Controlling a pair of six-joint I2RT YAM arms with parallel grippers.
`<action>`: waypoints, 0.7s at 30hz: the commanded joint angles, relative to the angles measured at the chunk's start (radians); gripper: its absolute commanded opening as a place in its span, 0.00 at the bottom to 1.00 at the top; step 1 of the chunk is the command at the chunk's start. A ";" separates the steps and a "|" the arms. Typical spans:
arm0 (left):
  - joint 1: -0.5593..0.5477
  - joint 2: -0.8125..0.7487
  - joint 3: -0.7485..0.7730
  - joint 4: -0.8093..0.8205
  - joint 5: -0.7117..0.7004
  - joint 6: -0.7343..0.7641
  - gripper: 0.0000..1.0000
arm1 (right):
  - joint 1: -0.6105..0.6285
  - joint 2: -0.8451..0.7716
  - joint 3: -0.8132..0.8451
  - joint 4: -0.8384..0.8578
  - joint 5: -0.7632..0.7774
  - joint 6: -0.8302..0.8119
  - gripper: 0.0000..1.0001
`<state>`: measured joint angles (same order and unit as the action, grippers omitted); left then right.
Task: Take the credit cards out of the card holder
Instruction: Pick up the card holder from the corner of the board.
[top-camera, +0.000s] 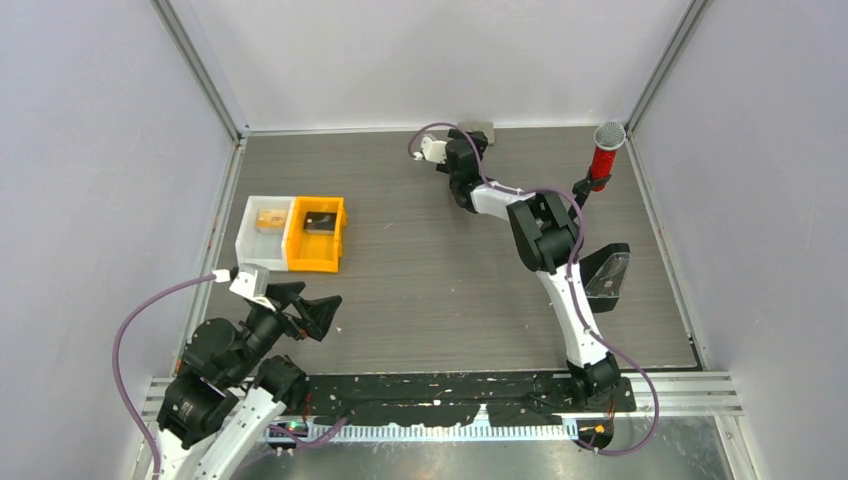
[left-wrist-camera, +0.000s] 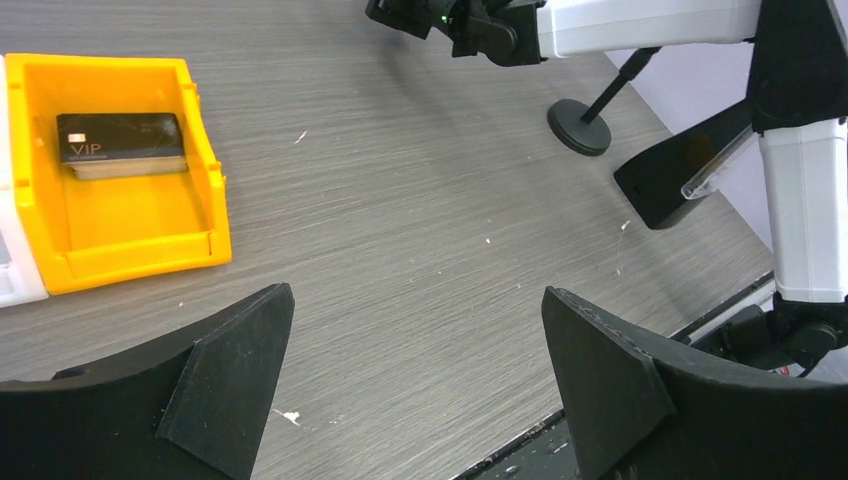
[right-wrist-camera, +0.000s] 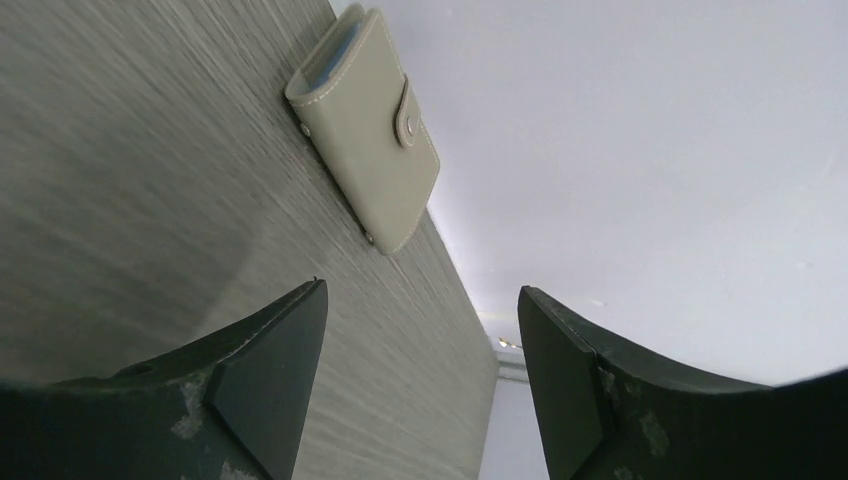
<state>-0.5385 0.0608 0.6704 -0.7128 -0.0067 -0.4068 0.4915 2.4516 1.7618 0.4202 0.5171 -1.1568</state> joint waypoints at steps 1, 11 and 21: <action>-0.004 0.025 0.003 0.015 -0.050 0.013 0.99 | -0.037 0.095 0.151 -0.034 -0.063 -0.097 0.77; -0.005 0.082 0.022 -0.001 -0.148 0.007 0.99 | -0.103 0.223 0.369 -0.191 -0.197 -0.150 0.74; -0.003 0.049 0.024 -0.014 -0.339 0.005 0.99 | -0.149 0.348 0.549 -0.229 -0.281 -0.174 0.72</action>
<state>-0.5392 0.1303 0.6704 -0.7341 -0.2485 -0.4107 0.3607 2.7609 2.2364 0.2413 0.2981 -1.3140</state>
